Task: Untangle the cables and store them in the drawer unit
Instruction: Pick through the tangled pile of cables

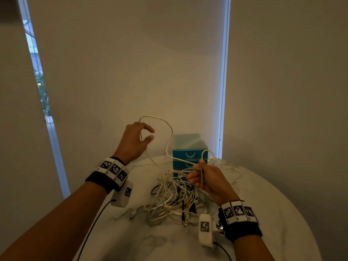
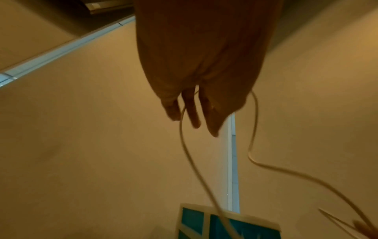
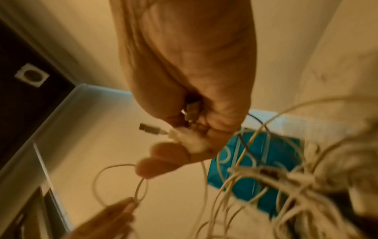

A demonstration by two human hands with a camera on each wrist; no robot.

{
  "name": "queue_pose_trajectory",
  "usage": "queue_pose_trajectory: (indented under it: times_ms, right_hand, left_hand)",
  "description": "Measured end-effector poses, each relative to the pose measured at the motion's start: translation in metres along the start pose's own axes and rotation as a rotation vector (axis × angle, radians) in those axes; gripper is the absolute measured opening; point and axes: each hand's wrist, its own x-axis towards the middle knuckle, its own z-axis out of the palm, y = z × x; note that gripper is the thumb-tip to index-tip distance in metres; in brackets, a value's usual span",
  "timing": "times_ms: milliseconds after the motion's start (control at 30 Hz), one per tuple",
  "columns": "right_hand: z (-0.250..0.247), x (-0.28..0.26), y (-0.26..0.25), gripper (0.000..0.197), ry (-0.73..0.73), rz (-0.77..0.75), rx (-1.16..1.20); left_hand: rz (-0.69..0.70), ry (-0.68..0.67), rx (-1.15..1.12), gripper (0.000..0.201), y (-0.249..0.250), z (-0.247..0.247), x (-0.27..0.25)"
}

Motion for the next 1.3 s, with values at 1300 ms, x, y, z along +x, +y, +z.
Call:
queue_pose_trajectory:
  times_ms: [1300]
  right_hand:
    - [0.069, 0.055, -0.068, 0.052, 0.564, -0.435, -0.685]
  left_hand:
    - [0.069, 0.050, 0.607, 0.003, -0.109, -0.064, -0.037]
